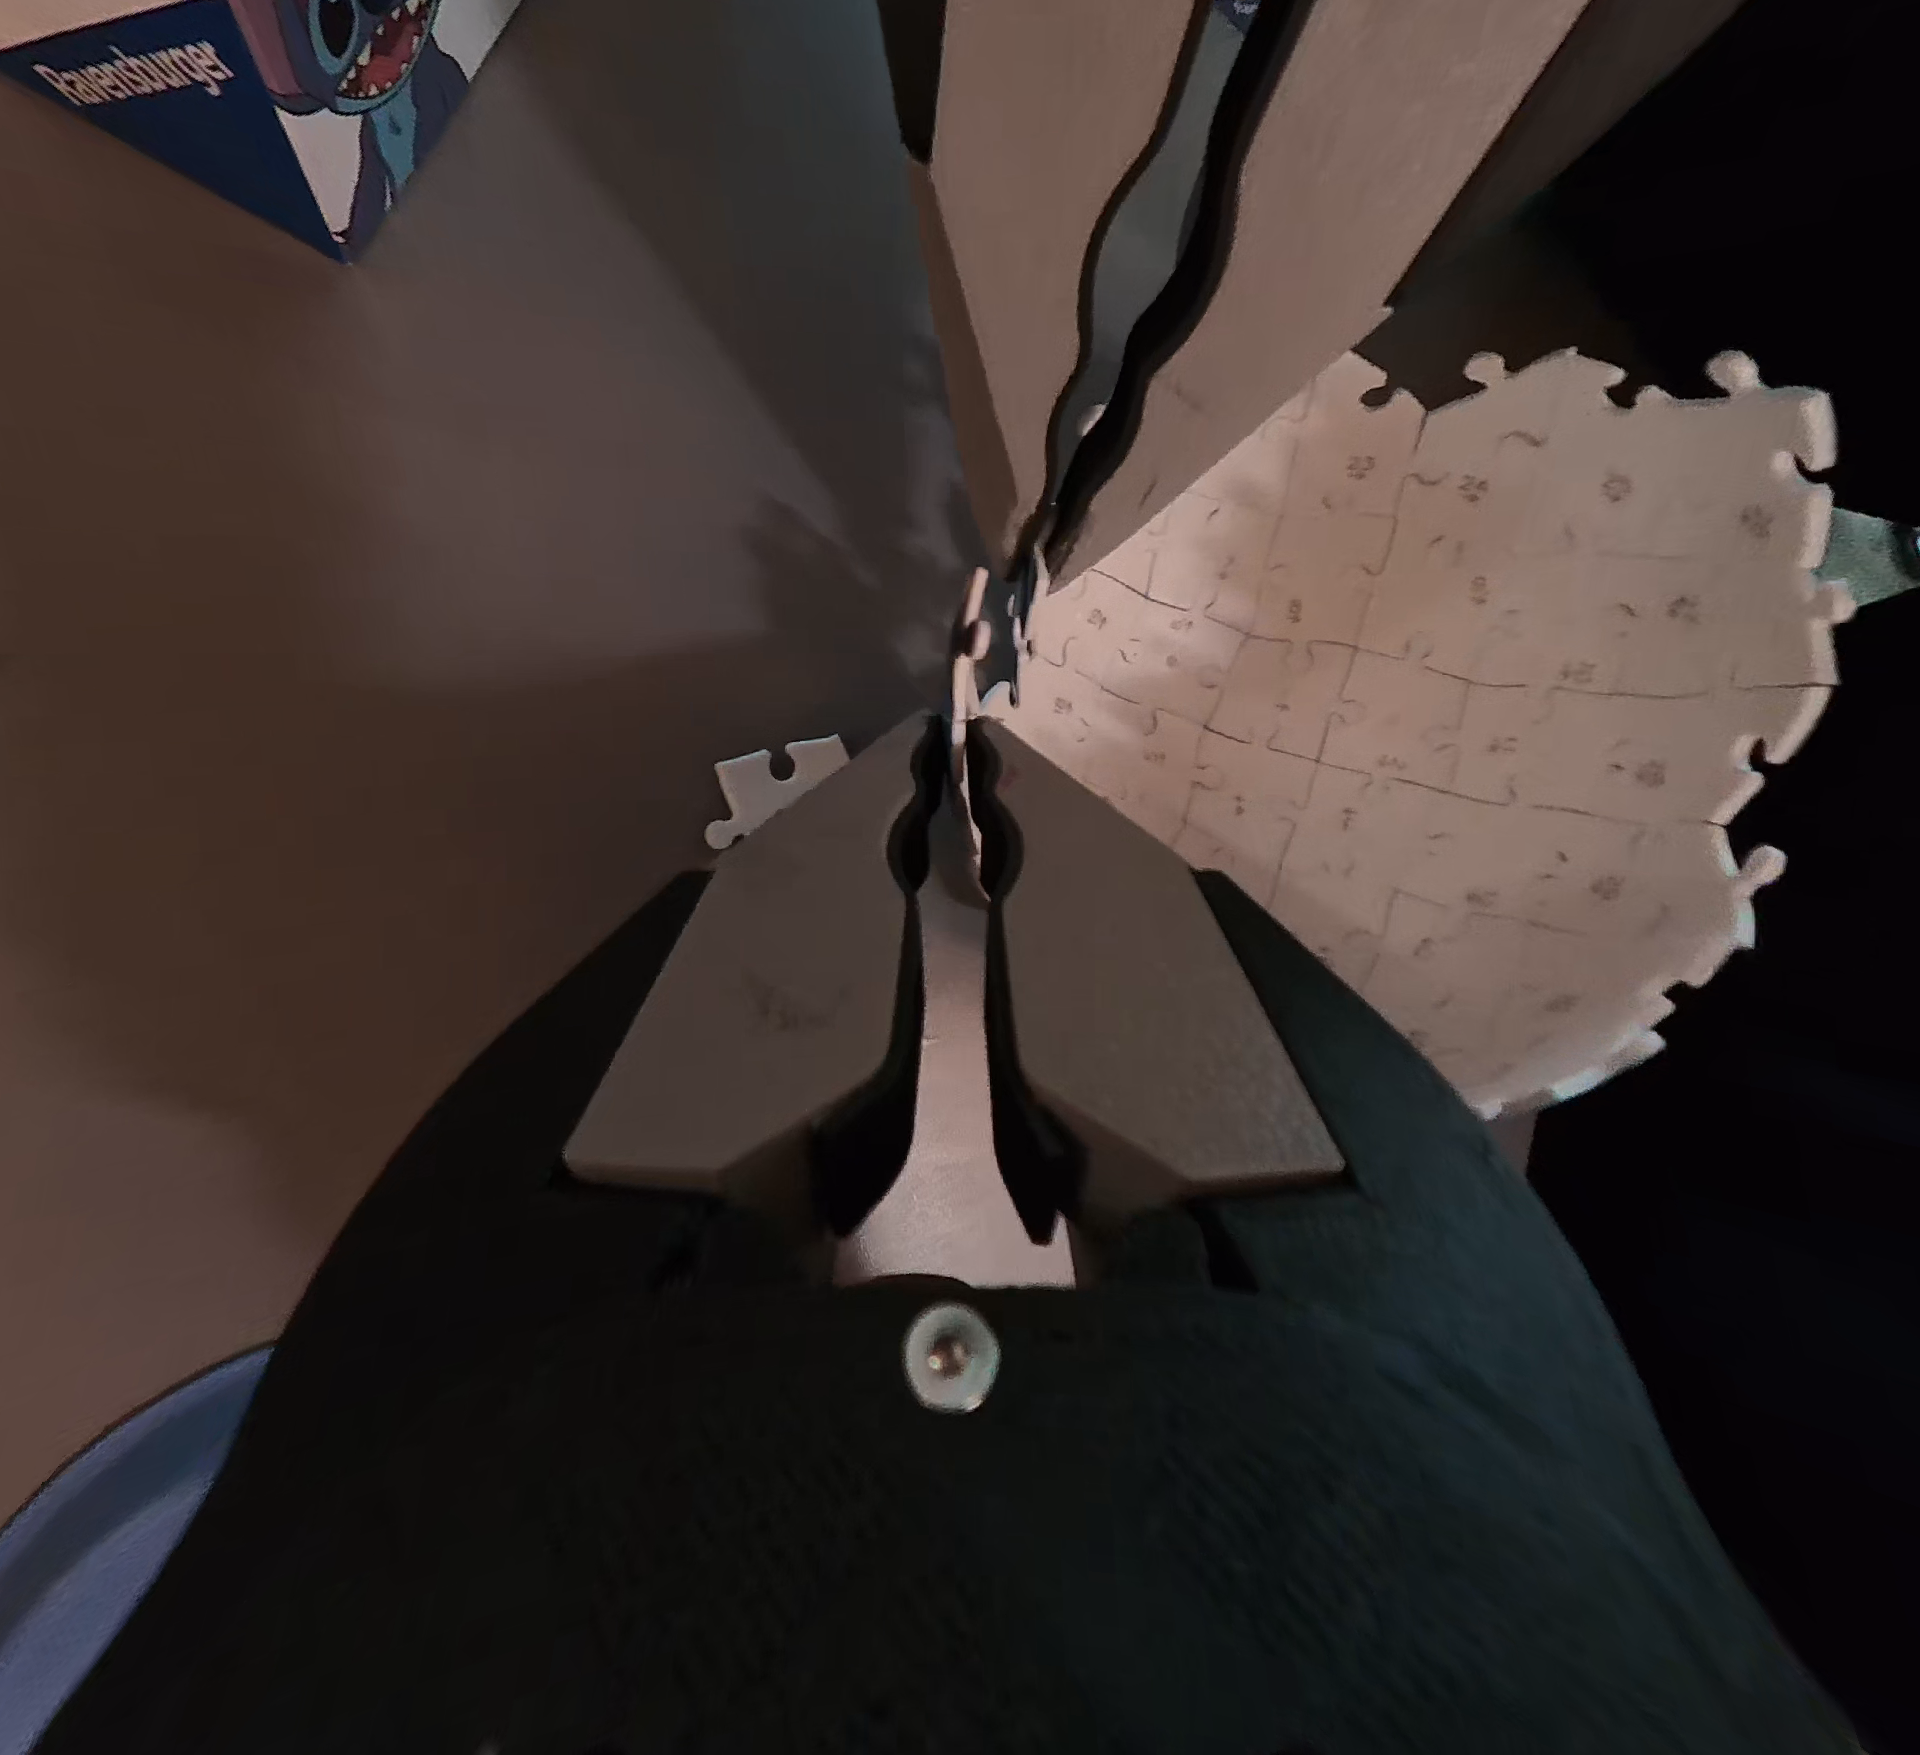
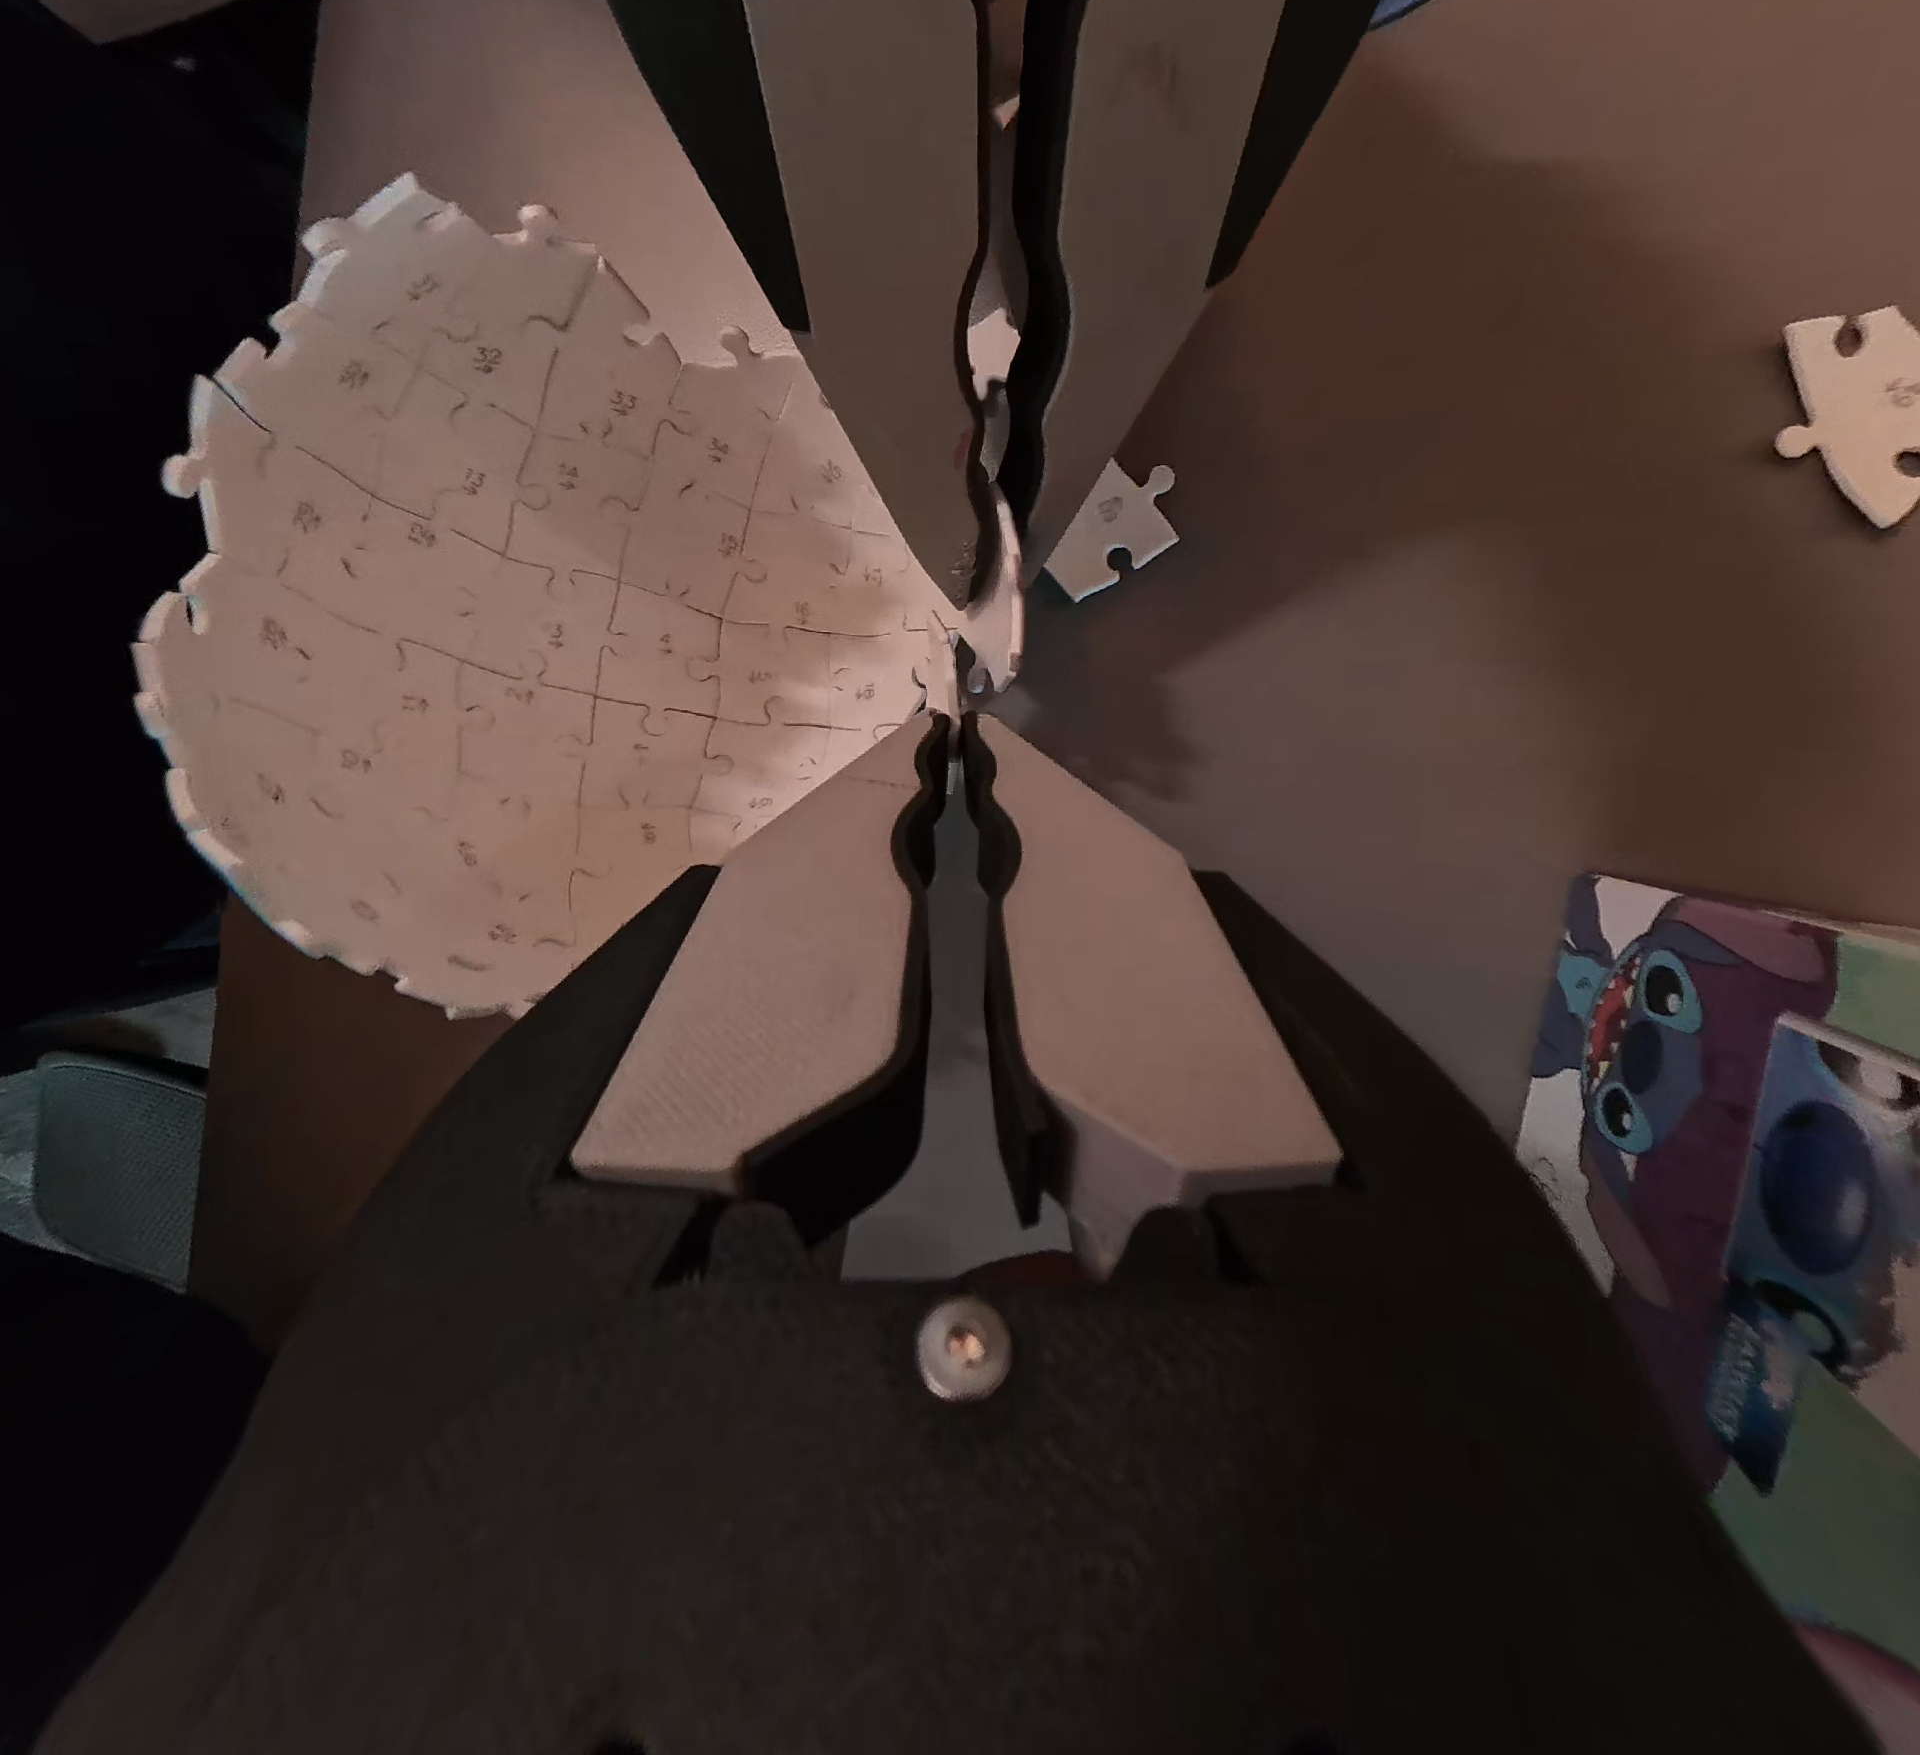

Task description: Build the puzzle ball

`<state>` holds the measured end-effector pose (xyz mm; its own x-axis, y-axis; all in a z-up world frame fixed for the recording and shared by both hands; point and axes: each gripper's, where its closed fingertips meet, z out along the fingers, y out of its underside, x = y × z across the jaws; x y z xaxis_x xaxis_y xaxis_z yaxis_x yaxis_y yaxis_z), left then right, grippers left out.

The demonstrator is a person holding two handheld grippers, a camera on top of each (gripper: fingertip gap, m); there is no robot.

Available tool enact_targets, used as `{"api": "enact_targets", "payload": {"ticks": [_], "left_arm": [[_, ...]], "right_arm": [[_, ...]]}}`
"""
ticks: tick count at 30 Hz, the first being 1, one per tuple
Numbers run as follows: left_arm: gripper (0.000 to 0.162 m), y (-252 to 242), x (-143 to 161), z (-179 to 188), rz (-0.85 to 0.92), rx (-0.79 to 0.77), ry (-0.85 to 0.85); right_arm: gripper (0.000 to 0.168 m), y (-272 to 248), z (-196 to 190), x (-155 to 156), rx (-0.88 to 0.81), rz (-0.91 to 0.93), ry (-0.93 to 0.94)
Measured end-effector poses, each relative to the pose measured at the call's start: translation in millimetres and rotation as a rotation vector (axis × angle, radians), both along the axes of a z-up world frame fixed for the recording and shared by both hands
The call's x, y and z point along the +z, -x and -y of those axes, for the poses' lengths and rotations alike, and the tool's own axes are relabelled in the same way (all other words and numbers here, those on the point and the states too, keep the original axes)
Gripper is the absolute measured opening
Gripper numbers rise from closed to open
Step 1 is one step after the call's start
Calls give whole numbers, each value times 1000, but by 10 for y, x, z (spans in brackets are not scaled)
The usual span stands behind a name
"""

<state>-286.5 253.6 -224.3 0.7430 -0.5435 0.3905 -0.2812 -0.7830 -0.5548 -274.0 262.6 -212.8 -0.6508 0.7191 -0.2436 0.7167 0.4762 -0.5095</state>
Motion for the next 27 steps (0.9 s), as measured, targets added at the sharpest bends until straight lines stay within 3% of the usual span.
{"api": "enact_targets", "payload": {"ticks": [27], "left_arm": [[1, -87, -20, 108, 31, 17, 27]], "right_arm": [[0, -76, 120, -5, 50, 85, 29]]}}
